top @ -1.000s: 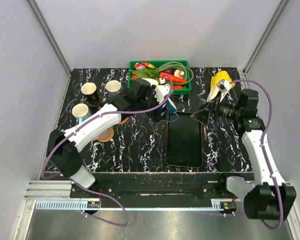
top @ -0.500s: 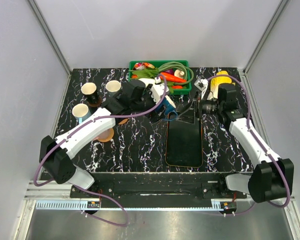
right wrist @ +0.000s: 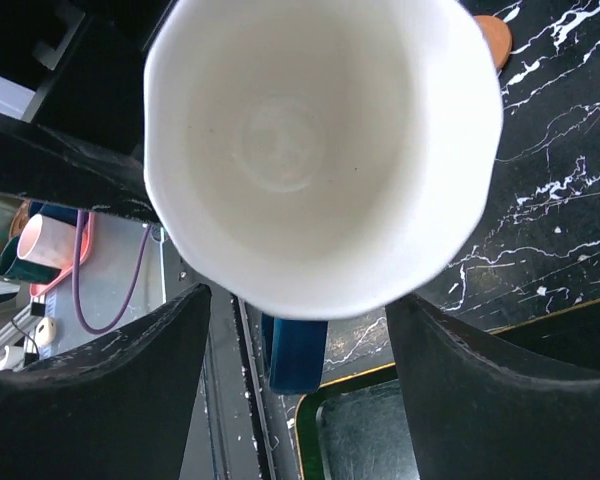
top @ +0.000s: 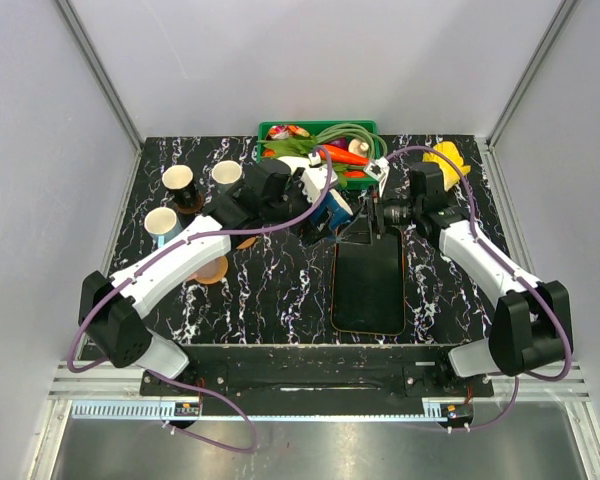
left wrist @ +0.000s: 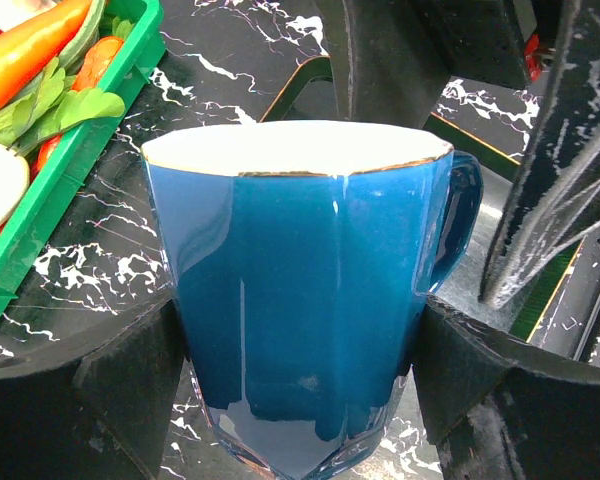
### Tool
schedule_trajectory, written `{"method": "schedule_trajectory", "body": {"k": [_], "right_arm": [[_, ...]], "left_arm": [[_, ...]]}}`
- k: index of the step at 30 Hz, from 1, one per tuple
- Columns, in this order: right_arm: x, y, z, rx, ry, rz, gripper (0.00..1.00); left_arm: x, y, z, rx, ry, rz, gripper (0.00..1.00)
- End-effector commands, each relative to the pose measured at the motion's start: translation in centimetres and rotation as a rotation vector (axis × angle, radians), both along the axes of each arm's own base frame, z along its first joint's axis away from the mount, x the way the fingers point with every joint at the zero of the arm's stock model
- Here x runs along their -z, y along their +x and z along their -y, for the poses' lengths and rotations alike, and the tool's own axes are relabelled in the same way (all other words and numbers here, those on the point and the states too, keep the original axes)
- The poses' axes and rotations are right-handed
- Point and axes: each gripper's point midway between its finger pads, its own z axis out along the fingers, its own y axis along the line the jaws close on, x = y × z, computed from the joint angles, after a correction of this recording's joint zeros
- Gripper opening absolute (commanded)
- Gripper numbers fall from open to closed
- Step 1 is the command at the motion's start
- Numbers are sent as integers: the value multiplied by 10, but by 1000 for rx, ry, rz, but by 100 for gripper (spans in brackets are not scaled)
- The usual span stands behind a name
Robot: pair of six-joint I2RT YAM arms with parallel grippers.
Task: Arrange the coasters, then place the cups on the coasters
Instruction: Place the cup on the coaster.
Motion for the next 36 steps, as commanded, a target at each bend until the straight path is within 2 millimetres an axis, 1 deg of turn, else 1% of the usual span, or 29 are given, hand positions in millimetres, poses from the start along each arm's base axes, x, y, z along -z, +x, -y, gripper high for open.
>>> {"method": "schedule_trajectory", "body": {"k": [1, 4, 7, 8, 12, 14, 16, 20, 21, 22, 24, 25, 30, 36], "right_arm": [[-19, 10, -12, -17, 18, 81, 75], [-14, 10, -17, -27, 9, 78, 71], [-11, 9, -20, -36, 7, 75, 61], [-11, 8, -21, -44, 8, 76, 56], [-10, 7, -21, -47, 5, 85, 45], [-10, 6, -22, -49, 4, 88, 37], [-11, 5, -22, -54, 5, 90, 27], [-12, 4, -23, -63, 6, 85, 0], [-12, 4, -23, -65, 7, 85, 0], [-12, 4, -23, -69, 7, 78, 0], [-11, 3, -23, -69, 2, 75, 0], [-10, 4, -24, -61, -3, 76, 0], [-7, 13, -21, -8, -40, 94, 0], [4, 20, -20, 17, -86, 94, 0]], "left_arm": [[-55, 8, 14, 20, -148, 118, 0], [-54, 9, 15, 18, -150, 109, 0], [-53, 8, 16, 22, -152, 107, 0], [-52, 9, 16, 22, -151, 106, 0], [-50, 10, 18, 22, -148, 103, 0], [-49, 11, 18, 19, -148, 99, 0], [-48, 11, 18, 18, -146, 101, 0], [-46, 12, 18, 18, -142, 100, 0], [-45, 12, 17, 16, -139, 100, 0], [-44, 13, 18, 15, -137, 99, 5], [-42, 14, 17, 11, -131, 102, 22], [-41, 14, 17, 10, -129, 103, 33], [-38, 15, 15, 11, -117, 107, 59], [-37, 16, 12, 5, -116, 110, 84]]}}
